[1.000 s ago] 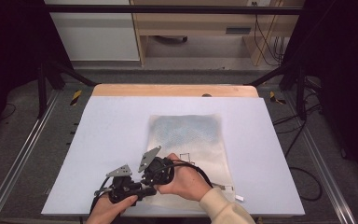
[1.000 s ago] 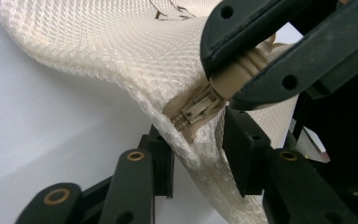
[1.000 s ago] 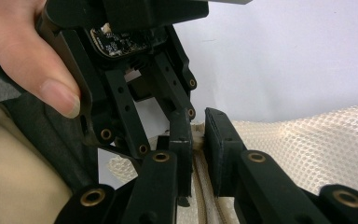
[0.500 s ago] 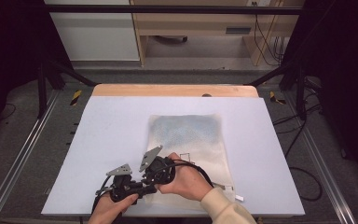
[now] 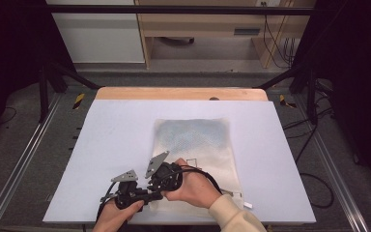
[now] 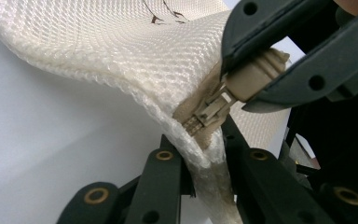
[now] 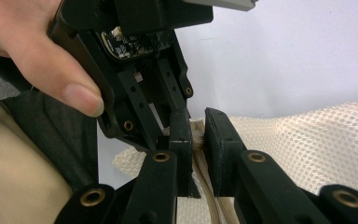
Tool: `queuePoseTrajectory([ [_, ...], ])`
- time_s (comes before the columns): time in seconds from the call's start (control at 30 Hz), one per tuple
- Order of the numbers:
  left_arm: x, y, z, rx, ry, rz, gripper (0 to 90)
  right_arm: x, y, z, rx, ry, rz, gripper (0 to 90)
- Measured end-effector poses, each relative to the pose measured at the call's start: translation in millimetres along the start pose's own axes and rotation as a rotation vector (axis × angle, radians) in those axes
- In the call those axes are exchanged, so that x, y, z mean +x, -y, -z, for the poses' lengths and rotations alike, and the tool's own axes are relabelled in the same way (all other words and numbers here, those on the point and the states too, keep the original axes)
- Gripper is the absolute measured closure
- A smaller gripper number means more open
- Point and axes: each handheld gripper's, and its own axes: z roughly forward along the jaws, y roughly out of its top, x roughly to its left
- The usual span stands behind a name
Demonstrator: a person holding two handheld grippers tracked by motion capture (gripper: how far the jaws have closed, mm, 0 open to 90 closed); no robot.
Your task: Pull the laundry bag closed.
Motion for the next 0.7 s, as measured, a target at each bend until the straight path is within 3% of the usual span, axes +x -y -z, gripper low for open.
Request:
queuePoseTrajectory([
  [0.7, 0.8, -0.6, 3.2, -0.002, -0.009, 0.005, 86.5, 5.8, 10.6, -0.3, 0.036, 0.049, 0.063, 82.1],
])
